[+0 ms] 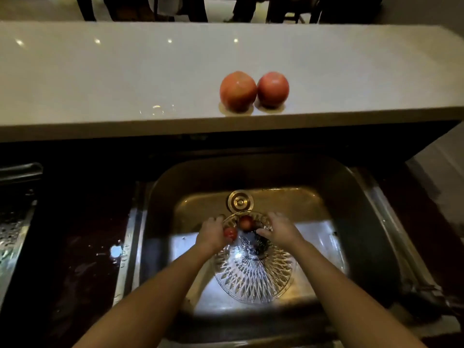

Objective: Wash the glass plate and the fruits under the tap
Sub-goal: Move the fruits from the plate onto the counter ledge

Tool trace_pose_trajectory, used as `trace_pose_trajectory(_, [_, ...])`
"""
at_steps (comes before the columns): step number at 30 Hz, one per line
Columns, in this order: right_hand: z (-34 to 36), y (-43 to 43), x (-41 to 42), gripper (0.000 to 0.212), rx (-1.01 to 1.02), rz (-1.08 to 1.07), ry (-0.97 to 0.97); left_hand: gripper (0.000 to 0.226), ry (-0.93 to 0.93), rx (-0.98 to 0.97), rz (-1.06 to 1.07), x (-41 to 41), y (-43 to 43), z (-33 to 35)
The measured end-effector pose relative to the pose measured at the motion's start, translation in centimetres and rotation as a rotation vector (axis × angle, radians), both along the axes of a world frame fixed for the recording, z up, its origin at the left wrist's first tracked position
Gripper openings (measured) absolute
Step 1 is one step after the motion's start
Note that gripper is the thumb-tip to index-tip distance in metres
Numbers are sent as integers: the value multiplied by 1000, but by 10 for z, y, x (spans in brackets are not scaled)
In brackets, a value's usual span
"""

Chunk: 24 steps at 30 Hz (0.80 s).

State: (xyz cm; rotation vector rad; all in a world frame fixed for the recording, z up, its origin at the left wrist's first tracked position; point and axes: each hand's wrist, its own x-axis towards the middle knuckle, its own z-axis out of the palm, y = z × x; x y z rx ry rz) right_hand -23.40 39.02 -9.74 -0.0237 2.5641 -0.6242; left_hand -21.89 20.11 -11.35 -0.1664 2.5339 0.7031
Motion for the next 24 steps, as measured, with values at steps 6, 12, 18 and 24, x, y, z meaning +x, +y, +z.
trace_pose_trajectory(6, [-68,-18,-13,55,-16,-38,-28,58,25,26,25,5,11,-58])
trace_pose_trajectory(12, [-96,-34,-23,54,-61,6,59,54,126,29,93,4,13,-80])
trace_pose_trajectory(18, [-84,-31,-16,52,-184,-58,75,53,132,152,151,6,9,-70])
trace_pose_trajectory(24, [-13,-17,0,50,-401,-102,140,49,201,471,264,9,9,-13])
